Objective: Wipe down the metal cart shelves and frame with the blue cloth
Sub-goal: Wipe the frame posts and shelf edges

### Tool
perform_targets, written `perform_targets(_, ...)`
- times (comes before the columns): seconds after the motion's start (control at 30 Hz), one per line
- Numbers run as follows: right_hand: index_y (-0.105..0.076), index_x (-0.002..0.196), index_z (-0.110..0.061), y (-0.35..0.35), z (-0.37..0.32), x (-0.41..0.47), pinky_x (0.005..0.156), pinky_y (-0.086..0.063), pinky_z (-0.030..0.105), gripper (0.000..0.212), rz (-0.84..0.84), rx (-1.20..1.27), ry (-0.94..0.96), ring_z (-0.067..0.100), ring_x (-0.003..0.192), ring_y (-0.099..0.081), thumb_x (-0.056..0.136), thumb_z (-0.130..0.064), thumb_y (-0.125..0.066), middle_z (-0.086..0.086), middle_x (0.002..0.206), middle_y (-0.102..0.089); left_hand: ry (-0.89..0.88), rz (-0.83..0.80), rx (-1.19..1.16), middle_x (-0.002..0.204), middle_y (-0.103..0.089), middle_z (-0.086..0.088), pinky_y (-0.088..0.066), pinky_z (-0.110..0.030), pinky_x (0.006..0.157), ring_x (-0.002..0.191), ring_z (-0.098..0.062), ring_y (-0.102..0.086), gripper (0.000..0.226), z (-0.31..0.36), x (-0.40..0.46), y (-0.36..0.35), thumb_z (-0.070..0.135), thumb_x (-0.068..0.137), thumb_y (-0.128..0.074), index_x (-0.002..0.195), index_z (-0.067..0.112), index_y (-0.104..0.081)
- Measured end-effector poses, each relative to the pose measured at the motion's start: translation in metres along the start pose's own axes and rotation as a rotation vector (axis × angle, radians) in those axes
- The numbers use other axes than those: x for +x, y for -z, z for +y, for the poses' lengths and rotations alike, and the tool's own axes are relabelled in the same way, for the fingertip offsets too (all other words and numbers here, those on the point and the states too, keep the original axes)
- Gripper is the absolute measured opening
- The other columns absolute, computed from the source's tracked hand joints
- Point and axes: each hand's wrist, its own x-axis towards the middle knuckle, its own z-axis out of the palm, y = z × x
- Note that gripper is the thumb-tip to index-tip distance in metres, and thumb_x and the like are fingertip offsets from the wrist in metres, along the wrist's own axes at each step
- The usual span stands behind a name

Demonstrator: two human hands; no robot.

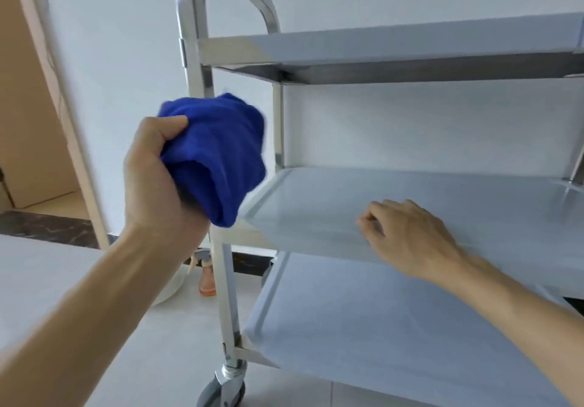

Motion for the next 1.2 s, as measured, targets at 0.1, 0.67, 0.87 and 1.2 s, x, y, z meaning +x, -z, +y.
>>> perform_targets(0.1, -0.055, 0.089, -0.019, -0.004, -0.014, 0.012, 0.074, -0.043, 0.035, 0.031, 0.047, -0.053, -0.018, 0.03, 0.096, -0.056, 0.099, -0.04, -0.036, 0.001, 0.097, -0.062, -0.157, 0.049, 0.026, 0.081, -0.065, 0.001, -0.053, -0.033, 0.079, 0.082, -0.017, -0.064, 0.012, 0.014, 0.012, 0.009, 0.025, 0.09, -0.054, 0.086, 0.017, -0.063)
perform_targets(0.67, -0.048, 0.096, -0.034, -0.023, -0.036, 0.022, 0.077, -0.036, 0.032, 0.037, -0.006, 0.039, 0.099, 0.014, 0.099, -0.05, 0.096, -0.054, -0.016, -0.022, 0.099, -0.057, -0.748, 0.098, 0.953, 0.128, -0.049, 0.004, -0.043, -0.005, 0.077, 0.118, -0.006, -0.044, 0.047, -0.022, 0.105, -0.005, 0.023, 0.073, -0.076, 0.11, 0.03, -0.049)
perform_targets(0.87, -0.047, 0.097, -0.034, -0.027, -0.036, 0.022, 0.075, -0.034, 0.033, 0.029, 0.033, 0.022, 0.102, 0.017, 0.098, -0.05, 0.1, -0.048, -0.023, -0.022, 0.101, -0.057, -0.615, 0.203, 1.008, 0.133, -0.05, 0.019, -0.056, -0.032, 0.083, 0.109, -0.004, -0.058, 0.078, -0.087, 0.063, 0.057, 0.022, 0.075, -0.075, 0.141, 0.038, -0.035)
perform_targets(1.2, -0.047, 0.097, -0.034, -0.028, -0.036, 0.021, 0.076, -0.035, 0.034, 0.032, 0.038, 0.03, 0.117, 0.02, 0.097, -0.051, 0.096, -0.049, -0.018, -0.02, 0.105, -0.058, -0.549, 0.195, 0.837, 0.121, -0.059, 0.012, -0.059, -0.044, 0.082, 0.091, -0.012, -0.068, 0.092, -0.04, 0.101, 0.013, 0.024, 0.074, -0.071, 0.153, 0.031, -0.023)
